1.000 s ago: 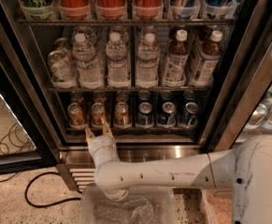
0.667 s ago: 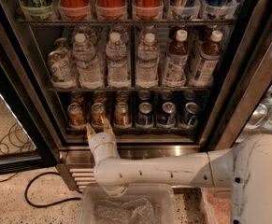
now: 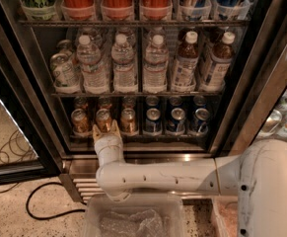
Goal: Pick orange can from bottom shelf of fridge
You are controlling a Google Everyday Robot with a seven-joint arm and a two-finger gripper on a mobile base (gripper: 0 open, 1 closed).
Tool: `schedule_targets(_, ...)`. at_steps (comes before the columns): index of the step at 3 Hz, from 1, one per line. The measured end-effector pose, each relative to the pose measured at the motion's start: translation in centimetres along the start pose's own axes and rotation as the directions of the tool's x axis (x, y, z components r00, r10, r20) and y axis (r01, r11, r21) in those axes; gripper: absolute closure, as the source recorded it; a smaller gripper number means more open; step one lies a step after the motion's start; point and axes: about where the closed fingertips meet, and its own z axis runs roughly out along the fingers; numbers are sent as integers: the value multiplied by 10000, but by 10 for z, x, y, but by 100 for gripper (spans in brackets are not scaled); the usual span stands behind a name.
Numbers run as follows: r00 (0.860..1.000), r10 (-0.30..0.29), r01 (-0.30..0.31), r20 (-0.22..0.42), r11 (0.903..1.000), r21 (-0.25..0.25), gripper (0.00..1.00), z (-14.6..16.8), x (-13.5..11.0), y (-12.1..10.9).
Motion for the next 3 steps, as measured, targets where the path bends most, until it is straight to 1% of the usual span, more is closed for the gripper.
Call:
schedule_targets(1, 9999, 107, -106, -81, 9999, 111, 35, 4, 4, 0)
schedule_targets(2, 9996, 212, -209, -195, 9997, 151, 35, 9, 10, 1)
schedule_targets(3, 9993, 333, -329, -172, 9992, 215, 35, 17, 12, 1)
